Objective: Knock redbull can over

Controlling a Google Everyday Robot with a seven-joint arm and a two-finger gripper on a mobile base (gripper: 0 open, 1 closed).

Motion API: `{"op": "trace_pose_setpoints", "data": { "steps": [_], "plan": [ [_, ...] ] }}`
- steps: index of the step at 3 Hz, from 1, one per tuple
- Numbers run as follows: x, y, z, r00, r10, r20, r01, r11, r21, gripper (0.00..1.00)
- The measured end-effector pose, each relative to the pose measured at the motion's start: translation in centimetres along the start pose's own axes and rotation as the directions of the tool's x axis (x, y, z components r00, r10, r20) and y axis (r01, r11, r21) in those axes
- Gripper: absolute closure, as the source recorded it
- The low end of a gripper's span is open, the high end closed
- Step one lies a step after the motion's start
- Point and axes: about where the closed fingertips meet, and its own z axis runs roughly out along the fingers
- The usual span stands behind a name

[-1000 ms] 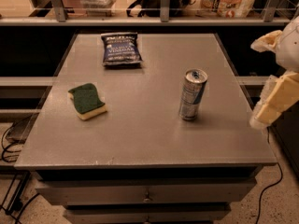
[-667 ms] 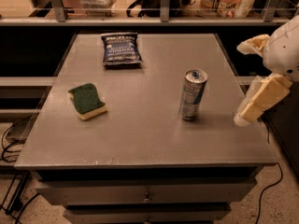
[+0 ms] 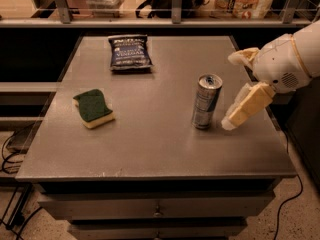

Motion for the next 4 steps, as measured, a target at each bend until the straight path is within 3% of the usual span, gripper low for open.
{"op": "trace_pose_setpoints", "data": {
  "steps": [1,2,4],
  "plan": [
    [-0.2,-0.7,2.6,0.999,0.017,0.035,-0.016,0.9995,-0.027,0.0],
    [-0.6,-1.1,4.5,0.998,0.026,0.055,-0.023,0.9985,-0.049,0.18],
    [-2.5,-1.0,7.0,0.997,0.017,0.071,-0.009,0.994,-0.109,0.65]
  ]
}}
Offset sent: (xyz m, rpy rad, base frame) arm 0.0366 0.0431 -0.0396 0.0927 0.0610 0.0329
